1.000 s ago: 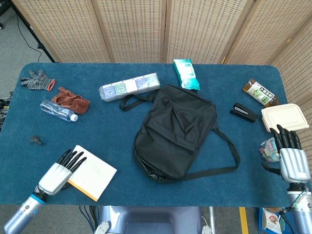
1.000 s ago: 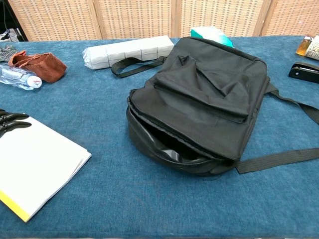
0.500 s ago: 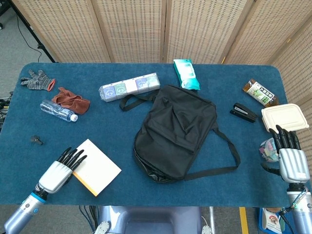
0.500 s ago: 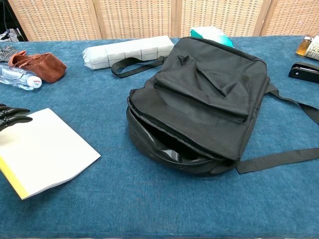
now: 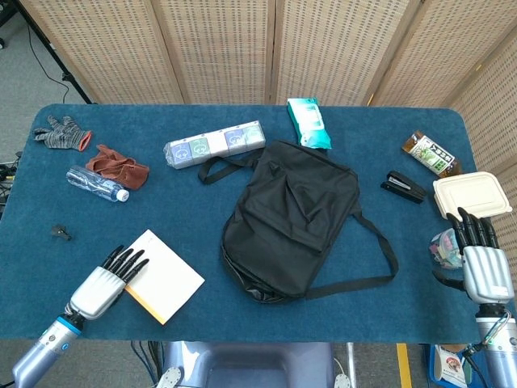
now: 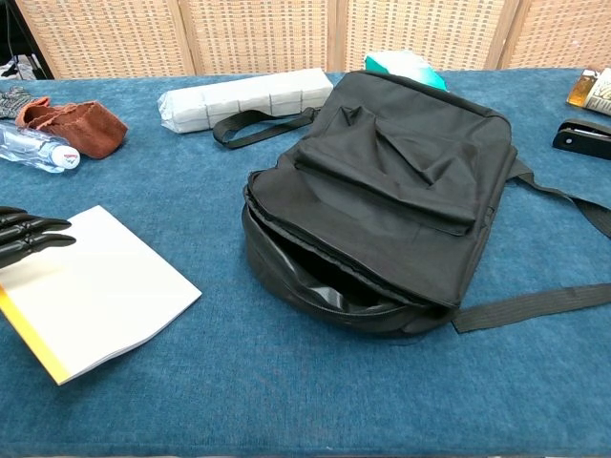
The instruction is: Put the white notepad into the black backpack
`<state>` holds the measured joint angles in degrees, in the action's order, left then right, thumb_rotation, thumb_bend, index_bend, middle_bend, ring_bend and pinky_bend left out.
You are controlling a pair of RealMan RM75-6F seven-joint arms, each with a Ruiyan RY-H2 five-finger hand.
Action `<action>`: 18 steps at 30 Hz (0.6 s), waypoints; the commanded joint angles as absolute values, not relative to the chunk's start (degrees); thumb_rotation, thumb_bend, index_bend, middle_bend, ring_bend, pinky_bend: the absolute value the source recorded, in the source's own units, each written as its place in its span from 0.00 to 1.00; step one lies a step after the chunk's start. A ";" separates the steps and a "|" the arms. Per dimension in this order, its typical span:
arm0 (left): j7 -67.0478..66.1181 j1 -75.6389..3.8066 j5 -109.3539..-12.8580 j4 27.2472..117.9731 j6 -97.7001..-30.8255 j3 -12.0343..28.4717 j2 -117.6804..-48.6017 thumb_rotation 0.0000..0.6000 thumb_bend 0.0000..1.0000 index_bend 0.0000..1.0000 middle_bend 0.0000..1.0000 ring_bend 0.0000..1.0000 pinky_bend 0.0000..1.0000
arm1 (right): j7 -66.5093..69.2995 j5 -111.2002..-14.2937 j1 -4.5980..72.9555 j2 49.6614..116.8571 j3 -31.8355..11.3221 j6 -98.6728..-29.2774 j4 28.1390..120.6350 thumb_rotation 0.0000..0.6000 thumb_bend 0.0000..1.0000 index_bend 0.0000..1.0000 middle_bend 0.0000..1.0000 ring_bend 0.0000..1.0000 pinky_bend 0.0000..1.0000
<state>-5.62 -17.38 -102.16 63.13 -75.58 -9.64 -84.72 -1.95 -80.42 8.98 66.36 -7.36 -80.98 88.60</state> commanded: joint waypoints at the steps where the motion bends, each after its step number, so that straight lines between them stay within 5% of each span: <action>1: -6.31 -17.85 -101.81 63.47 -74.47 -9.59 -84.97 1.00 0.69 0.00 0.00 0.00 0.00 | -1.95 -80.42 8.98 66.36 -7.35 -80.97 88.58 1.00 0.00 0.00 0.00 0.00 0.00; 13: -7.98 -19.34 -100.03 63.62 -71.33 -8.39 -86.67 1.00 0.68 0.00 0.00 0.00 0.00 | -1.37 -80.21 8.98 66.24 -7.45 -80.83 88.53 1.00 0.00 0.00 0.00 0.00 0.00; 18: -7.51 -19.53 -100.50 61.61 -72.40 -8.13 -88.22 1.00 0.68 0.00 0.00 0.00 0.17 | -1.11 -80.19 9.00 66.21 -7.47 -80.75 88.53 1.00 0.00 0.00 0.00 0.00 0.00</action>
<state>-7.76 -19.45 -100.34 62.19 -72.13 -8.19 -87.75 -1.13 -80.18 9.00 66.21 -7.47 -80.76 88.52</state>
